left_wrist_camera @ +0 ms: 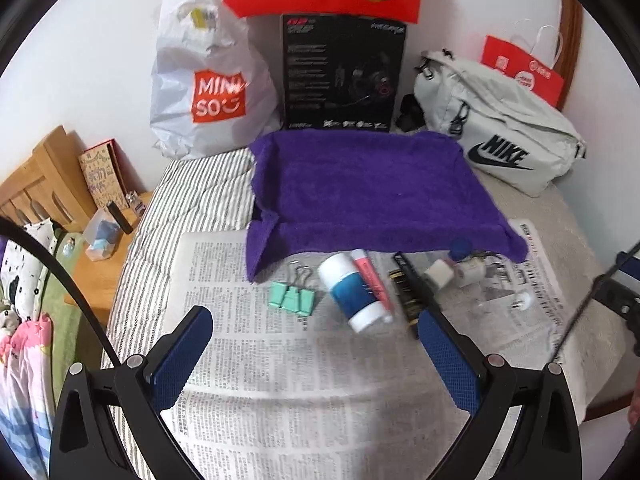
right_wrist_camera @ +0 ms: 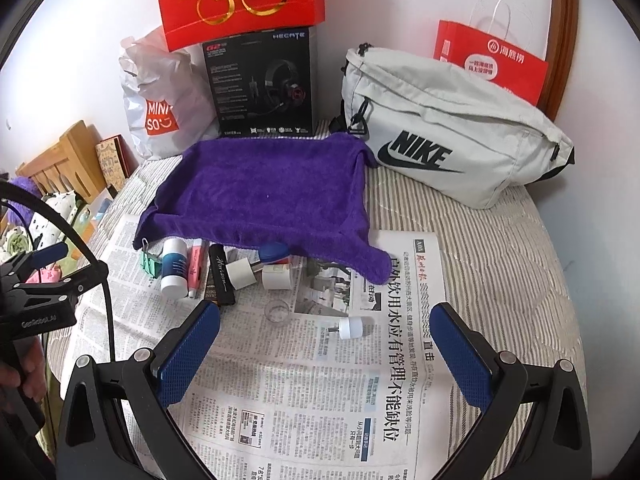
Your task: Organize rigid objects
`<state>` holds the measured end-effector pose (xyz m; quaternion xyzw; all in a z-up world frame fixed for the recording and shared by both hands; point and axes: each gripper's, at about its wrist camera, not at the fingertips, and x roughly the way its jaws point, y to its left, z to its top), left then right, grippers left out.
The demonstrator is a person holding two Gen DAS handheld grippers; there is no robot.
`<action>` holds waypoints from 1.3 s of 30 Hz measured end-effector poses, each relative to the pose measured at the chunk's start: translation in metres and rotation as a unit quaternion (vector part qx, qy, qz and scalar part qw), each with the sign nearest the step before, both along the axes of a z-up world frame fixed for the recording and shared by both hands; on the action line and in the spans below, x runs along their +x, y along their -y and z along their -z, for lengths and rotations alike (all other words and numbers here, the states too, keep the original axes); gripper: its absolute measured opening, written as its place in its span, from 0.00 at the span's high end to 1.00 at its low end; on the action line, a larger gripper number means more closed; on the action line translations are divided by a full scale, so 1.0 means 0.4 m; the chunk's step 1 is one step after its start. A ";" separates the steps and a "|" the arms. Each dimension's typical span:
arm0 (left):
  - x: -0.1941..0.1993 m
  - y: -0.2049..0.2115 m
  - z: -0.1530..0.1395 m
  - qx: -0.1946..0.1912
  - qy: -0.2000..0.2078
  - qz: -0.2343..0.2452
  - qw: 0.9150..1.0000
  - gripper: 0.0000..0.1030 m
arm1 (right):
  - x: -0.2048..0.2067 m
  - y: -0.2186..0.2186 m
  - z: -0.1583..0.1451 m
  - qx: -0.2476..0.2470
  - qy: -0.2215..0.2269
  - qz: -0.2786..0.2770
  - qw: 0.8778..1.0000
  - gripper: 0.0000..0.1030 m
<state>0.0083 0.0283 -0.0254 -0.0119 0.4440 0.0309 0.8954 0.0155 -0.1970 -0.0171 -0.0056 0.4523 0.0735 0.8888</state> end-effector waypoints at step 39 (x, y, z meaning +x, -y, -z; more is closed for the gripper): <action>0.119 -0.062 0.267 -0.004 -0.004 0.099 0.995 0.61 | 0.111 0.039 0.226 -0.031 -0.093 0.013 0.995 0.00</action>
